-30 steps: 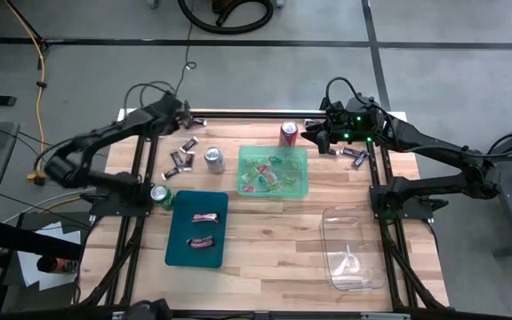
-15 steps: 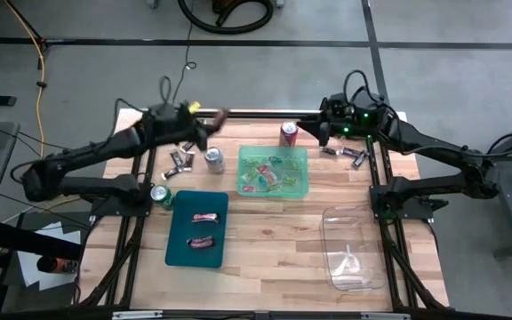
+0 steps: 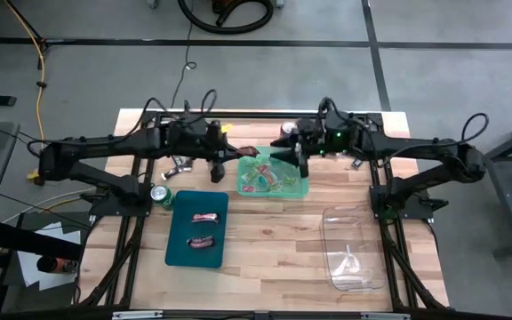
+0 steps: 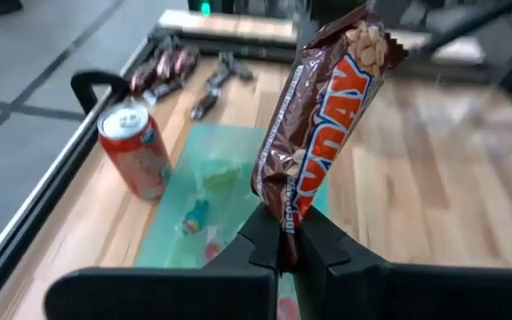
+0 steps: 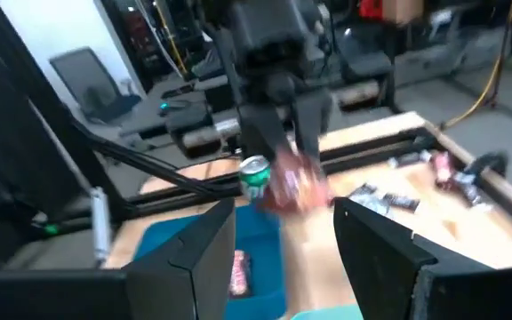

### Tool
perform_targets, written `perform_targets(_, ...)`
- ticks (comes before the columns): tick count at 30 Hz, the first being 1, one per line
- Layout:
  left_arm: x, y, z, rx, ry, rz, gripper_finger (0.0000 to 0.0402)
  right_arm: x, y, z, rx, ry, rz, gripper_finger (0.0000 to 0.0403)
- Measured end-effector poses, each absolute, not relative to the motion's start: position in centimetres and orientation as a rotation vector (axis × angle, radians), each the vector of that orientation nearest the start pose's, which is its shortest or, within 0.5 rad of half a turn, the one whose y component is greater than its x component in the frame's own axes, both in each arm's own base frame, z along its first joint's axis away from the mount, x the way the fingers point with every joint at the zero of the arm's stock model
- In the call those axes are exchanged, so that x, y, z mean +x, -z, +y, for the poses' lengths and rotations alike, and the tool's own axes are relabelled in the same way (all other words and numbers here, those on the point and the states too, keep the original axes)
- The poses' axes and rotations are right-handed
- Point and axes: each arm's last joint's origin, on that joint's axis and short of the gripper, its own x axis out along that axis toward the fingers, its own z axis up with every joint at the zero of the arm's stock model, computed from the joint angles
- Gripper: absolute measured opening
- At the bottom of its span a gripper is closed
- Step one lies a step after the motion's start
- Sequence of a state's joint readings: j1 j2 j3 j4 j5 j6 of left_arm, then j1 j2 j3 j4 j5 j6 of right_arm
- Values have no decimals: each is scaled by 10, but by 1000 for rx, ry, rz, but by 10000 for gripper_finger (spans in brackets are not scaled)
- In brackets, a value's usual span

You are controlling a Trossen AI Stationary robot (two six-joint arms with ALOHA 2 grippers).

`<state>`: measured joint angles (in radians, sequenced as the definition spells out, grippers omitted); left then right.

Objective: Organize candy in baskets
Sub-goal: Put the brown red chocolate into the blue bin

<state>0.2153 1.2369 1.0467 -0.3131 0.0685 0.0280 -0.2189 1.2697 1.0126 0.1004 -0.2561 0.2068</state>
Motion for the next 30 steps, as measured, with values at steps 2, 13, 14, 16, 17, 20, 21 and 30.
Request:
perform_targets(2,270,-317,57,-32,-138,529,0,287,-339,-50,179,8,161,186)
perform_targets(13,285,-310,62,-16,-179,551,0,296,-332,-34,3,140,266,186)
perform_targets(14,285,-310,62,-16,-179,551,0,296,-332,-34,1,150,266,186)
perform_targets(16,285,-310,62,-17,-179,550,0,296,-332,-34,0,157,264,186)
perform_targets(17,285,-310,62,-16,-180,550,0,296,-332,-34,-1,158,264,186)
perform_targets(20,285,-310,62,-15,-181,548,0,296,-332,-34,-1,159,264,186)
perform_targets(21,285,-310,62,-14,-182,548,0,296,-332,-34,-1,159,264,186)
perform_targets(30,272,-312,58,-16,-169,610,0,294,-334,-36,-7,205,262,186)
